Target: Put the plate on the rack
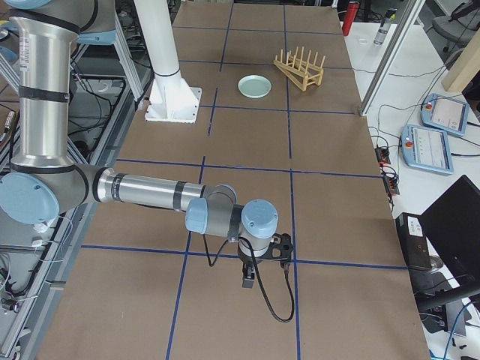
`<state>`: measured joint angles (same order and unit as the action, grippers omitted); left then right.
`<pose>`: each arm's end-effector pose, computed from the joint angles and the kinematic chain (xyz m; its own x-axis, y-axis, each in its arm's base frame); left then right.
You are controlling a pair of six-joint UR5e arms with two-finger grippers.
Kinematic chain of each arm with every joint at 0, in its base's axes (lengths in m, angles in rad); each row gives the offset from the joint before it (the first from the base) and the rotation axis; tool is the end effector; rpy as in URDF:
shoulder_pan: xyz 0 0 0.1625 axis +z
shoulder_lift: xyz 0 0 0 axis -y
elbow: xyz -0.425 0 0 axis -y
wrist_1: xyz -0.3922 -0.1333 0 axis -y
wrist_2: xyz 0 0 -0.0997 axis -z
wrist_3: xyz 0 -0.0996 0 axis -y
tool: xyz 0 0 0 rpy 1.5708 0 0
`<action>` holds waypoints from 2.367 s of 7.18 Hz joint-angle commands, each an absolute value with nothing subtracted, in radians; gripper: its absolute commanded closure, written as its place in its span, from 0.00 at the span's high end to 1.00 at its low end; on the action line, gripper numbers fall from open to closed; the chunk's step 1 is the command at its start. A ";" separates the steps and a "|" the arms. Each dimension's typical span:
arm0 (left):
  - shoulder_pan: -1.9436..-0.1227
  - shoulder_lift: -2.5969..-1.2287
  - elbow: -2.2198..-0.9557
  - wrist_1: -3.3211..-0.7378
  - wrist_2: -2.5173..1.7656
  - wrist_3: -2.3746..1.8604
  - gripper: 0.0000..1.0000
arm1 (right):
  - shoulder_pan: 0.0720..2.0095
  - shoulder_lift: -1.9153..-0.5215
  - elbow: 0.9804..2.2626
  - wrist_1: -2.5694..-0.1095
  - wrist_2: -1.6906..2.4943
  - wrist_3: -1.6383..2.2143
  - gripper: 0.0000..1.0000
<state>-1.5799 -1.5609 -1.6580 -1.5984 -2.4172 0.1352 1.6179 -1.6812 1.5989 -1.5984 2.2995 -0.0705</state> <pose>-0.0632 -0.4923 0.6124 0.6585 0.2058 -0.7239 -0.0804 0.9756 0.2042 0.0874 -0.4314 0.7019 0.7432 0.0379 0.6680 0.0056 0.9980 -0.0628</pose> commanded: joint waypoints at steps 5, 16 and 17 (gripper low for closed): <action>-1.556 -1.643 -1.759 -1.601 -2.414 -0.116 1.00 | 1.617 -1.681 1.600 -1.598 2.299 -0.071 1.00; -0.711 -2.377 -1.551 -1.511 -2.099 -1.463 1.00 | 1.618 -1.681 1.600 -1.598 2.299 -0.071 1.00; -0.663 -2.414 -1.463 -1.509 -2.097 -1.510 1.00 | 1.617 -1.681 1.600 -1.598 2.299 -0.071 1.00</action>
<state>-0.7288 -2.3699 -1.5534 -1.5266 -2.1024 -1.4450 1.6178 -1.6813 1.6000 -1.5984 2.2995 -0.0706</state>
